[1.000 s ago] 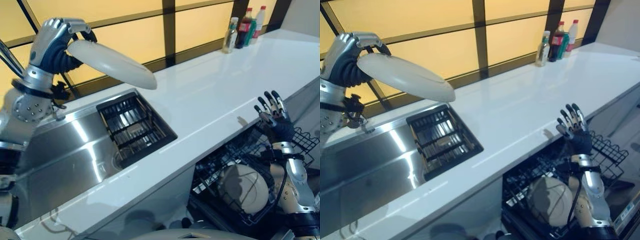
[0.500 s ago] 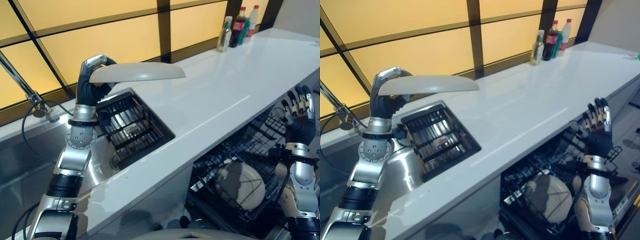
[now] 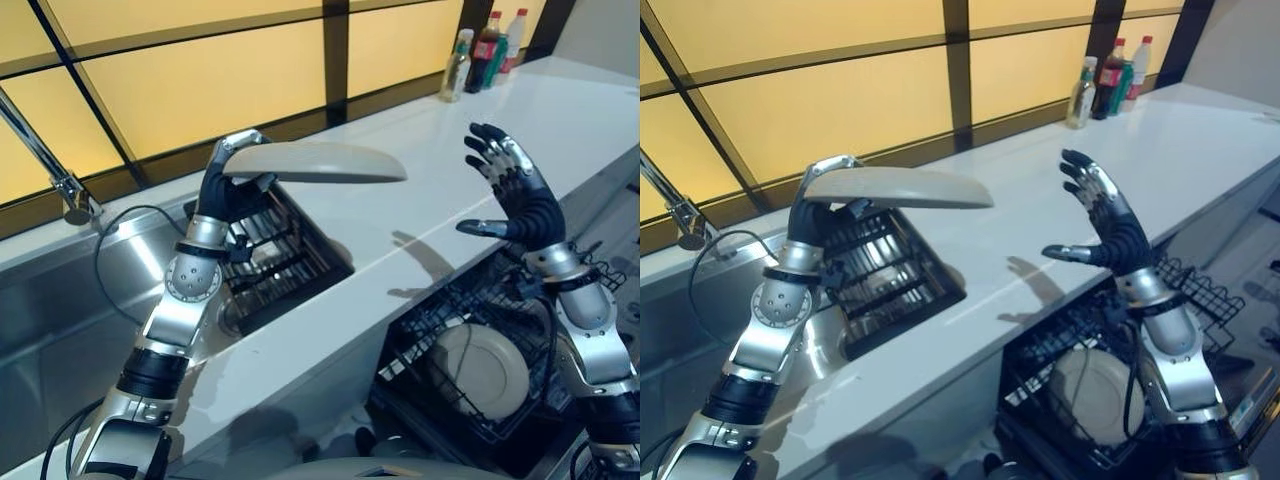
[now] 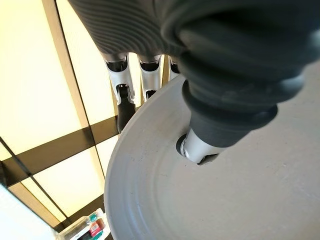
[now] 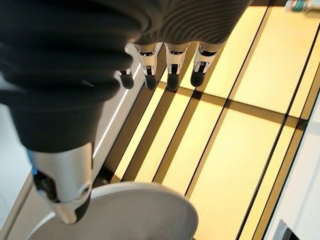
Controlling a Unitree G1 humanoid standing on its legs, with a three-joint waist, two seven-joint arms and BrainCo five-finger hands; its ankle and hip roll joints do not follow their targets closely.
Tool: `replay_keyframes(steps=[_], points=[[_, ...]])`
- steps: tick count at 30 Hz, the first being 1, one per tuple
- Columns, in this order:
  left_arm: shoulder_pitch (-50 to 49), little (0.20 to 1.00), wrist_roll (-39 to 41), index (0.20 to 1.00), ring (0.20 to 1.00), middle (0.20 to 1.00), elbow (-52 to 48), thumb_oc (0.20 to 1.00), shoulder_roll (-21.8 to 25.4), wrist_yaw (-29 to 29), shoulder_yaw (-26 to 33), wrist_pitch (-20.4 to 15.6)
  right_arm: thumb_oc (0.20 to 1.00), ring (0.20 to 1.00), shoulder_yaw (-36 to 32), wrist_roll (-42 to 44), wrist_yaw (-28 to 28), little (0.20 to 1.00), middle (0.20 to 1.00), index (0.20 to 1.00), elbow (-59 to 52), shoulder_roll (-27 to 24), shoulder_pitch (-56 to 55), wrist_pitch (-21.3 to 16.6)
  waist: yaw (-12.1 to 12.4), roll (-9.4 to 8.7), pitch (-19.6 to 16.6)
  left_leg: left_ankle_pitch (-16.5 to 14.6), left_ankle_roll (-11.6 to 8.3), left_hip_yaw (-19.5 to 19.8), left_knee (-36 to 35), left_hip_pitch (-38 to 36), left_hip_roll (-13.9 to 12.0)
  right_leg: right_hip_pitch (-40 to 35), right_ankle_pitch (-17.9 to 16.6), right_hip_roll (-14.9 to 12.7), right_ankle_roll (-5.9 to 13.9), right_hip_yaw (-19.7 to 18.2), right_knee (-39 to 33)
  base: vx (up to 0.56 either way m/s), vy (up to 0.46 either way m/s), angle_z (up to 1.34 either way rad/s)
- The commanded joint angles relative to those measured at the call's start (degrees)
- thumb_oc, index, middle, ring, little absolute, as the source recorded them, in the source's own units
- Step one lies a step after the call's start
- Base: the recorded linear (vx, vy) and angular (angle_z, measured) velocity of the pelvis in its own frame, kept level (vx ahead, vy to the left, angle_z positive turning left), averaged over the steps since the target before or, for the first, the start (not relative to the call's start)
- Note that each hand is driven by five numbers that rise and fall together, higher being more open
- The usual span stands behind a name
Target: Pick up plates and place into dishwasher.
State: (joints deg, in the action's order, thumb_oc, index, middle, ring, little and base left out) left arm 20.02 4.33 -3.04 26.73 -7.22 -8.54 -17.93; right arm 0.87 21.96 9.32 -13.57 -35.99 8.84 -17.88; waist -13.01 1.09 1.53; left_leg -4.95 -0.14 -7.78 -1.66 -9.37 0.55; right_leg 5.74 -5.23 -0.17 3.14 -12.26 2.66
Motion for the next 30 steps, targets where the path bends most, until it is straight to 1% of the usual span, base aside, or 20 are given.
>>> replay_keyframes(steps=[1,6,12,17,23,30], points=[[3.8,0.200,2.3,0.200,0.200,0.200,-2.0,0.200,1.2,-0.3,-2.0,-1.3,1.000,1.000,-0.5,-0.4,0.6,1.000,1.000,1.000,-3.7,0.4,3.7,-0.2,1.9,-0.97,-2.3,-0.8,2.07,2.8,3.6,6.5,1.2,-0.7,3.3,-1.8,5.79,0.8,5.9,0.00,0.000,0.00],[4.3,0.200,2.5,0.200,0.200,0.200,-2.1,0.200,1.0,-0.5,-3.0,-1.2,1.000,1.000,1.5,0.8,2.1,1.000,1.000,1.000,-4.5,1.2,5.4,0.8,2.4,-1.08,-2.2,-0.7,1.96,3.3,3.8,6.7,1.1,-1.0,3.4,-1.9,5.82,0.9,5.7,0.00,0.000,0.00],[4.7,0.200,1.3,0.200,0.200,0.200,-2.6,0.200,0.4,-0.6,-3.8,-1.0,1.000,1.000,4.6,-1.0,3.7,1.000,1.000,1.000,-6.1,1.9,6.6,1.9,2.7,-1.17,-2.1,-0.6,1.99,3.5,3.9,6.8,1.1,-1.0,3.6,-1.9,5.76,0.9,5.5,0.00,0.000,0.00],[5.2,0.200,2.1,0.200,0.200,0.200,-2.5,0.200,0.3,-0.9,-4.8,-0.8,1.000,1.000,7.1,-3.5,1.6,1.000,1.000,1.000,-6.1,2.2,9.0,2.4,3.2,-1.10,-2.0,-0.6,1.96,3.7,3.9,6.7,1.1,-1.3,3.8,-2.0,5.66,1.0,5.0,0.00,0.000,0.00],[5.6,0.200,1.7,0.200,0.200,0.200,-2.5,0.200,-0.4,-1.1,-5.9,-0.2,1.000,1.000,8.9,-2.9,-0.7,1.000,1.000,1.000,-6.8,3.8,11.8,3.1,3.8,-1.05,-1.9,-0.5,1.91,4.1,3.7,6.5,1.0,-1.7,4.2,-2.1,5.56,1.4,4.8,0.00,0.000,0.00],[6.1,0.200,1.7,0.200,0.200,0.200,-2.3,0.200,-0.9,-1.0,-6.8,0.3,1.000,1.000,10.1,-2.0,-2.7,1.000,1.000,1.000,-7.4,5.7,14.3,3.0,4.4,-1.00,-1.9,-0.7,1.93,4.4,3.9,6.5,1.0,-2.0,4.5,-2.2,5.51,1.7,4.6,0.01,0.000,0.03]])
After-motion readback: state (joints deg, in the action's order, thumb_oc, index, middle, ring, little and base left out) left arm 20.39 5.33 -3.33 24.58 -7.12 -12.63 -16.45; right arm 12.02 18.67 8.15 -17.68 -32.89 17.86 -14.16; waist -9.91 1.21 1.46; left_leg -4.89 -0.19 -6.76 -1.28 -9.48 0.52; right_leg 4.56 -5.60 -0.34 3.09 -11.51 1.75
